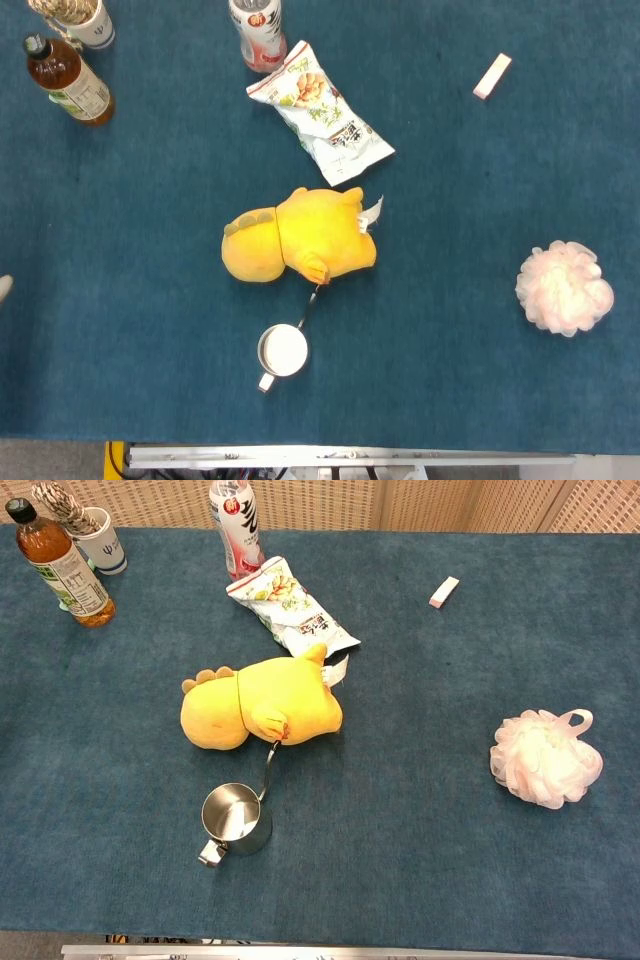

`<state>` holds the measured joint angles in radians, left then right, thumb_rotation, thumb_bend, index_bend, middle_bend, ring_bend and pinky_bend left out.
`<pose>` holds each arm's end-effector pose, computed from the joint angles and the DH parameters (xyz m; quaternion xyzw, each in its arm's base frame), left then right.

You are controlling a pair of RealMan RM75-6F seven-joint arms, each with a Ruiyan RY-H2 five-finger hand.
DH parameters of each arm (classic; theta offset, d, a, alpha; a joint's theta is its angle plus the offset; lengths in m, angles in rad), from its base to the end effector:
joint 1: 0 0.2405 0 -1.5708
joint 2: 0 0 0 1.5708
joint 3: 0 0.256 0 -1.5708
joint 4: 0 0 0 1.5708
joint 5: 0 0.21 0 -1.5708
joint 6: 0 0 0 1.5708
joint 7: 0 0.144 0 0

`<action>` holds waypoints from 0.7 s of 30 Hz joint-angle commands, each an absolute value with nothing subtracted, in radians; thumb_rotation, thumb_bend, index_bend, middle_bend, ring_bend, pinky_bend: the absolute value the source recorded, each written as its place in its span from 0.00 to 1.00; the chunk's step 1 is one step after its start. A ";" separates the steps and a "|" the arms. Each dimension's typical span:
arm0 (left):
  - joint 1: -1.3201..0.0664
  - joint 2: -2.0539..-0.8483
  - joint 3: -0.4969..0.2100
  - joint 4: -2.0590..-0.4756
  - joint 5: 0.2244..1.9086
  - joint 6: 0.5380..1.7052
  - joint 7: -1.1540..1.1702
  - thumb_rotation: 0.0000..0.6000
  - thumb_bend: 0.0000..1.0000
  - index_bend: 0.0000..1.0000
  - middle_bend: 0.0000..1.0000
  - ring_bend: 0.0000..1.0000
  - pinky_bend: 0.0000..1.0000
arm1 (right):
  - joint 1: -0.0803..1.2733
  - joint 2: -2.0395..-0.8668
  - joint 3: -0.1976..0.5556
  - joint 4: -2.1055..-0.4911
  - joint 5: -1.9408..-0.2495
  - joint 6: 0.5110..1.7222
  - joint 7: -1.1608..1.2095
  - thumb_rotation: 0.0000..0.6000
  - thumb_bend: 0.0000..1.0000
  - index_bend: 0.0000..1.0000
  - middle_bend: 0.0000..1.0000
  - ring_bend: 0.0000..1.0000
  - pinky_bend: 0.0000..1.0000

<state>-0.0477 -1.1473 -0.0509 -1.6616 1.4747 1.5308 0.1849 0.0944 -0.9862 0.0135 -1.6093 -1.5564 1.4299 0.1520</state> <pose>-0.3061 0.1688 0.1532 -0.5917 -0.3605 -0.3532 0.6286 -0.3185 -0.1765 0.1877 0.6212 -0.4059 0.3757 0.5551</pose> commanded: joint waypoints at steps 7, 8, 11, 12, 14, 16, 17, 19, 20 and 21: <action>-0.047 -1.145 -0.045 -1.665 1.482 1.530 0.179 1.00 0.00 0.24 0.25 0.25 0.17 | 0.094 -0.988 0.015 -1.605 -1.559 1.433 0.156 1.00 0.00 0.25 0.33 0.12 0.15; -0.047 -1.144 -0.044 -1.665 1.484 1.531 0.176 1.00 0.00 0.24 0.25 0.25 0.17 | 0.094 -0.987 0.016 -1.605 -1.559 1.435 0.157 1.00 0.00 0.25 0.33 0.12 0.15; -0.048 -1.141 -0.043 -1.664 1.491 1.532 0.171 1.00 0.00 0.24 0.25 0.25 0.17 | 0.092 -0.987 0.019 -1.604 -1.556 1.442 0.158 1.00 0.00 0.25 0.33 0.12 0.15; -0.049 -1.140 -0.043 -1.664 1.493 1.531 0.169 1.00 0.00 0.24 0.25 0.25 0.17 | 0.092 -0.986 0.020 -1.604 -1.555 1.442 0.158 1.00 0.00 0.25 0.33 0.12 0.15; -0.052 -1.138 -0.043 -1.665 1.498 1.530 0.166 1.00 0.00 0.24 0.25 0.25 0.17 | 0.091 -0.985 0.021 -1.606 -1.553 1.442 0.158 1.00 0.00 0.25 0.33 0.12 0.15; -0.054 -1.138 -0.044 -1.664 1.501 1.529 0.163 1.00 0.00 0.24 0.25 0.25 0.17 | 0.090 -0.983 0.022 -1.607 -1.553 1.445 0.157 1.00 0.00 0.25 0.33 0.12 0.15; -0.056 -1.137 -0.043 -1.665 1.503 1.527 0.162 1.00 0.00 0.24 0.25 0.25 0.17 | 0.089 -0.982 0.022 -1.607 -1.551 1.446 0.157 1.00 0.00 0.25 0.33 0.12 0.15; -0.060 -1.135 -0.041 -1.666 1.508 1.521 0.153 1.00 0.00 0.24 0.25 0.25 0.17 | 0.088 -0.981 0.025 -1.608 -1.547 1.448 0.158 1.00 0.00 0.25 0.33 0.12 0.15; -0.062 -1.133 -0.040 -1.667 1.510 1.517 0.147 1.00 0.00 0.24 0.25 0.25 0.17 | 0.087 -0.980 0.026 -1.608 -1.545 1.449 0.158 1.00 0.00 0.25 0.33 0.12 0.15; -0.064 -1.130 -0.040 -1.668 1.513 1.514 0.141 1.00 0.00 0.24 0.25 0.25 0.17 | 0.087 -0.979 0.027 -1.609 -1.543 1.450 0.158 1.00 0.00 0.25 0.33 0.12 0.15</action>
